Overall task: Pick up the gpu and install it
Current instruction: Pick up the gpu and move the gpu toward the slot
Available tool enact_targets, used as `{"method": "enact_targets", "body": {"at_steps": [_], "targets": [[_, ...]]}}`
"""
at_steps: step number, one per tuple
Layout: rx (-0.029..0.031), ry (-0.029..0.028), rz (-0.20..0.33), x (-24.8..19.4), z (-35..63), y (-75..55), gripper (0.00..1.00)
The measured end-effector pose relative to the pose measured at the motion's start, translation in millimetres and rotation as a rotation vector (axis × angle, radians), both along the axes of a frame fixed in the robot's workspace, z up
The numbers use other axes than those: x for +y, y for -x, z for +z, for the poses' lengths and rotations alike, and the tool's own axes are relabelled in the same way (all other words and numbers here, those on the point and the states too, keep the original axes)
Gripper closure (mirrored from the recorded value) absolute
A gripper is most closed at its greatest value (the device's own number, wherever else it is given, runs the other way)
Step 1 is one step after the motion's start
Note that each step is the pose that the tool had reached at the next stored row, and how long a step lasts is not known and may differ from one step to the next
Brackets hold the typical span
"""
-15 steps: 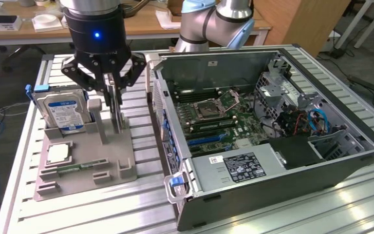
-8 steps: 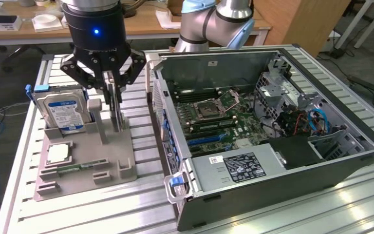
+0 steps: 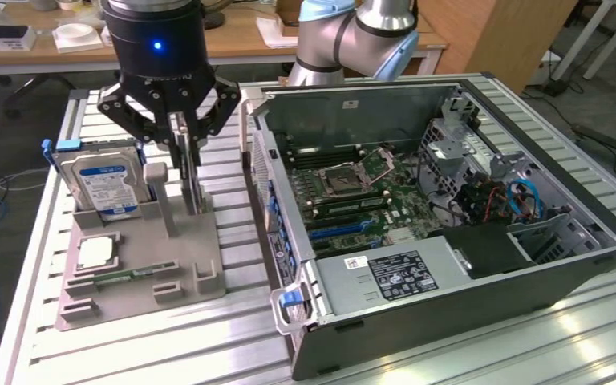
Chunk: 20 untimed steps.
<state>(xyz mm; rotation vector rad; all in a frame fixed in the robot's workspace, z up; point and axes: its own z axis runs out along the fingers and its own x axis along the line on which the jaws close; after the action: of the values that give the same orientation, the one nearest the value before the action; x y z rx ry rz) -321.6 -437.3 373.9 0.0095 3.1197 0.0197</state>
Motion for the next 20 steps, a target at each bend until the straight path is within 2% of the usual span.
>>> {"method": "enact_targets", "body": {"at_steps": [20], "targets": [[0.0,0.0,0.0,0.0,12.5,0.0,0.74]]}}
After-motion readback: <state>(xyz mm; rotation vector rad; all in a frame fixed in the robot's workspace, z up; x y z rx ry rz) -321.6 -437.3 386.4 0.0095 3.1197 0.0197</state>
